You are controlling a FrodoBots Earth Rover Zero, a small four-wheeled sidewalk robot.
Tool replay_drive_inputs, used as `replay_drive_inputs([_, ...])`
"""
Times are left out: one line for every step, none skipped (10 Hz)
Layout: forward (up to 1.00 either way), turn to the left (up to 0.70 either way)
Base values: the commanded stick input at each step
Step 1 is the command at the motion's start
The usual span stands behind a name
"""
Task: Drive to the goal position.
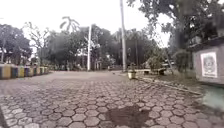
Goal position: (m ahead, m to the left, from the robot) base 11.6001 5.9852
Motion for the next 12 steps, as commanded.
replay_drive_inputs([0.7,0.0])
replay_drive_inputs([0.7,0.0])
replay_drive_inputs([0.7,0.0])
replay_drive_inputs([0.7,0.0])
replay_drive_inputs([0.7,0.0])
replay_drive_inputs([0.7,0.0])
replay_drive_inputs([0.7,0.0])
replay_drive_inputs([0.7,0.0])
replay_drive_inputs([0.7,0.0])
replay_drive_inputs([0.7,0.0])
replay_drive_inputs([0.7,0.0])
replay_drive_inputs([0.7,0.0])
